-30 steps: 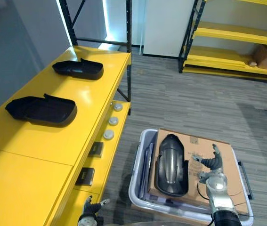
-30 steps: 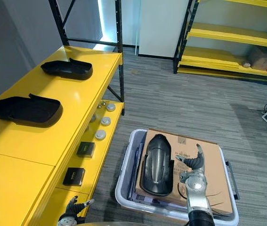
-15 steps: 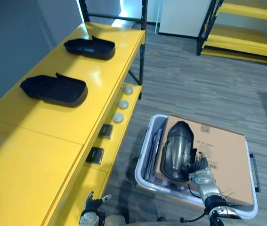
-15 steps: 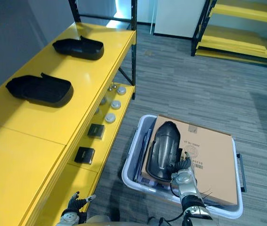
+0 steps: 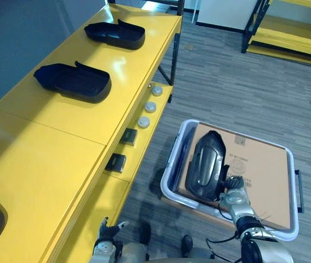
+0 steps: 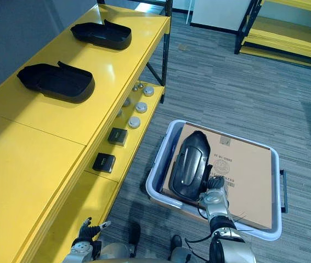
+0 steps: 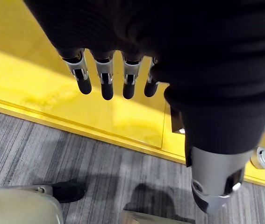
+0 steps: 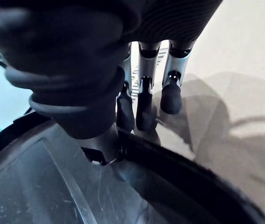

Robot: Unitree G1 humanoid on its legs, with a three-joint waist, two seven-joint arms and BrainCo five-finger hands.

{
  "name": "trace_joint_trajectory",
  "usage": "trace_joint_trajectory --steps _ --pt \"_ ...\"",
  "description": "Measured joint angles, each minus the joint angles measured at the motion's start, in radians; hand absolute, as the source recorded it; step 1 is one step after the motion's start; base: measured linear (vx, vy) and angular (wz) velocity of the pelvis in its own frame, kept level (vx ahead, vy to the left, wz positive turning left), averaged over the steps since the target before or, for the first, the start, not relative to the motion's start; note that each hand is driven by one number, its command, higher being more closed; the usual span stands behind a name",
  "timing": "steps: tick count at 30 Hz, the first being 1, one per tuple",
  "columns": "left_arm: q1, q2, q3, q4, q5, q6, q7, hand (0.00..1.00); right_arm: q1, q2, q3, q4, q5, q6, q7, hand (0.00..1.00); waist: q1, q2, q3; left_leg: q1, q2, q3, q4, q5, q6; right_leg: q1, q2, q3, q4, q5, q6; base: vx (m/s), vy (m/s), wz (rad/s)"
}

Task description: Walk over and take plastic housings, then place them on the shelf

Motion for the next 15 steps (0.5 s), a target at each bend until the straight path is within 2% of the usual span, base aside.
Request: trace_joint_trajectory --steps 4,8,11,15 --pt "0.0 0.0 0.0 -0.003 0.0 0.0 -0.002 0.0 0.023 0.005 -0.021 -0.089 -0.001 0.015 0.001 1.0 0.002 0.0 0.0 0.012 0.0 0.0 0.0 -0.009 0.0 0.014 0.0 0.001 -0.006 0.0 0.0 0.05 -0.006 0.01" --pt "0.014 -0.001 0.0 -0.028 0.0 0.005 -0.003 0.0 0.112 0.01 -0.041 -0.354 -0.006 0.035 -0.011 1.0 0.002 0.0 0.0 0.012 -0.002 0.005 0.022 -0.029 0.004 0.019 -0.002 0.015 -0.003 0.0 0.0 0.0 0.007 -0.04" --pt "0.039 -0.001 -0.001 -0.075 0.0 0.005 -0.003 0.0 0.165 0.02 -0.065 -0.518 -0.012 0.032 -0.049 1.0 -0.002 0.001 -0.001 0.012 -0.005 0.01 0.055 -0.05 0.005 0.031 -0.004 0.024 -0.003 0.0 0.0 -0.02 0.021 -0.09" --pt "0.065 -0.003 -0.015 -0.137 0.0 0.005 -0.003 0.0 0.206 0.025 -0.078 -0.669 -0.046 0.027 -0.091 1.0 -0.017 0.002 -0.001 0.011 -0.007 0.019 0.065 -0.052 0.006 0.03 -0.006 0.034 -0.005 0.0 0.001 -0.04 0.003 -0.08"
